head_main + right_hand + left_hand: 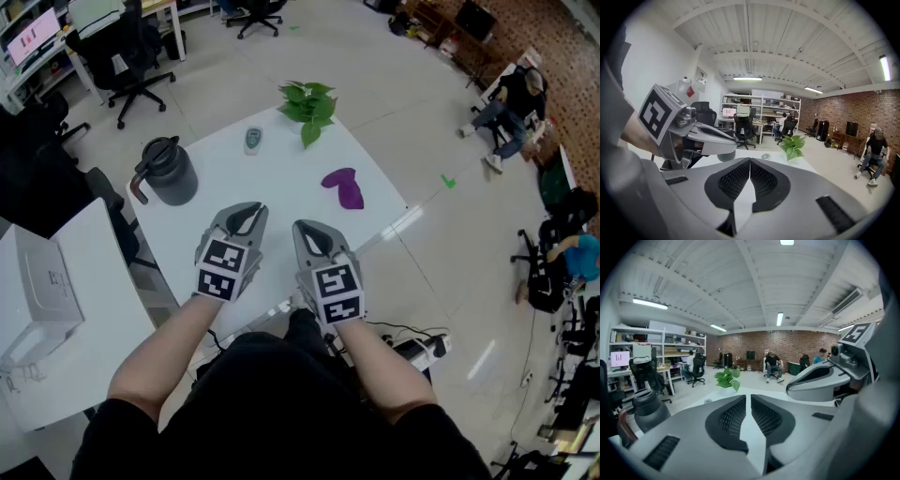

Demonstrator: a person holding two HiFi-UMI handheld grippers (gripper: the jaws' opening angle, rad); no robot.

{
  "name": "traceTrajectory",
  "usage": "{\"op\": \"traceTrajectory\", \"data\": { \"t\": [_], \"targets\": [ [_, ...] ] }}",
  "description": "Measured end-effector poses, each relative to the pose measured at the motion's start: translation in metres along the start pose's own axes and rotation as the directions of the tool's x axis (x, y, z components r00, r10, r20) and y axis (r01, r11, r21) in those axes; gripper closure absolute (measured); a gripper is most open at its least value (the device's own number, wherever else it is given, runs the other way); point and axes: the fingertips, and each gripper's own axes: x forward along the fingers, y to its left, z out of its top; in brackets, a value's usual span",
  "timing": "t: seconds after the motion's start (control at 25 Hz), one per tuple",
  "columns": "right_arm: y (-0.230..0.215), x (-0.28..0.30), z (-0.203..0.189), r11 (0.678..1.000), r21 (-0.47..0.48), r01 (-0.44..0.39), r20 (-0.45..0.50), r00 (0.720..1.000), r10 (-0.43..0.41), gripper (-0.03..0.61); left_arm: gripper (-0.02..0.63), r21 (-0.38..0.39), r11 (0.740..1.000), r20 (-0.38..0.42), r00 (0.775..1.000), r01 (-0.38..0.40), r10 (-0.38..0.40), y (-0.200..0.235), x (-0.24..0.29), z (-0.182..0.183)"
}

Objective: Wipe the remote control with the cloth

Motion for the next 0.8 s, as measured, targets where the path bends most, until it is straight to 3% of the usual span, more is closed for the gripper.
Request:
{"op": "traceTrajectory", "data": {
  "t": [0.2,0.36,0.48,0.8],
  "targets": [
    [-0.03,0.02,-0.021,0.999,0.033,-0.017,-0.033,0.999,0.018,0.557,0.481,-0.034,0.997,-0.056,0.996,-0.065,0.063,0.034,0.052,-0.006],
    [-0.065,0.047,-0.039,0.997,0.052,-0.063,-0.071,0.995,0.067,0.557,0.415,-0.072,0.984,-0.132,0.98,-0.162,0.151,0.076,0.113,-0.018],
    [-0.096,0.07,-0.053,0.993,0.058,-0.103,-0.101,0.989,0.108,0.557,0.362,-0.103,0.965,-0.206,0.954,-0.24,0.215,0.11,0.164,-0.034],
    [-0.151,0.126,-0.085,0.975,0.09,-0.202,-0.164,0.963,0.215,0.557,0.302,-0.187,0.891,-0.387,0.865,-0.414,0.32,0.202,0.271,-0.097]
  ]
}}
